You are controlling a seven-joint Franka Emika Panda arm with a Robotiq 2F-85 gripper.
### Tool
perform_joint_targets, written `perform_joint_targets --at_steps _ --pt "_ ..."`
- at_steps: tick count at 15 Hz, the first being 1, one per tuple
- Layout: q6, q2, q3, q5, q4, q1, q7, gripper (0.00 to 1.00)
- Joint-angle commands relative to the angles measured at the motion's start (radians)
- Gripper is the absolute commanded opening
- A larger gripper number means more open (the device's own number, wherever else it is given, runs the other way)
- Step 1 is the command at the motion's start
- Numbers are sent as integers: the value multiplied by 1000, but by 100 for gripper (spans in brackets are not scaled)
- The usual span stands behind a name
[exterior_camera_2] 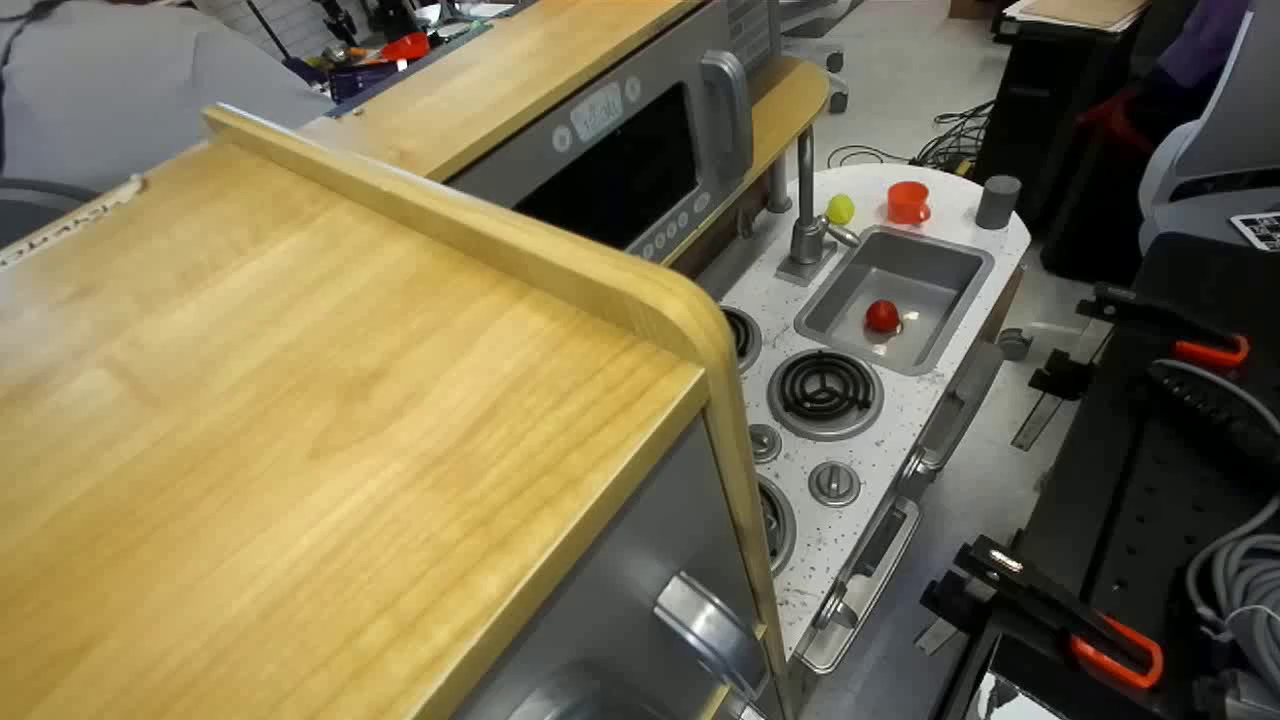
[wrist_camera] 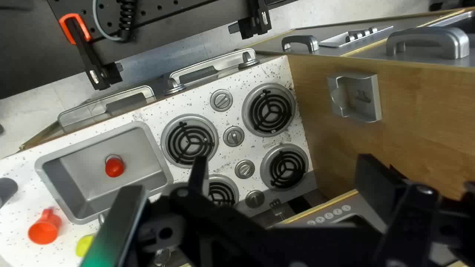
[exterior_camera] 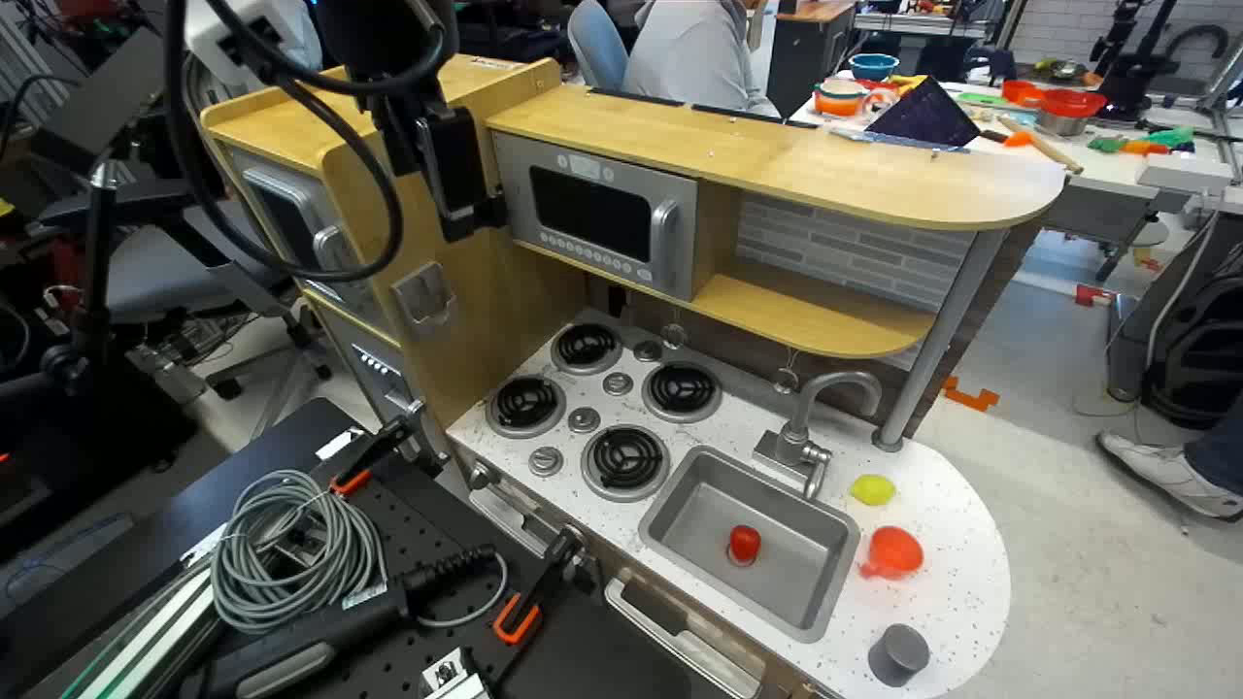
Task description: Put the grey thing in the orange cup
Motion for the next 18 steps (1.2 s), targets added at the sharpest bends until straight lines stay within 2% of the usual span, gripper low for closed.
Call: perform_joint_targets --at_steps 1,13,18 --pt "-2 0 3 1 2 -4 -1 100" --pt "1 5 2 -1 -8 -6 -6 100" --pt "176 95 -18 -66 -48 -68 -4 100"
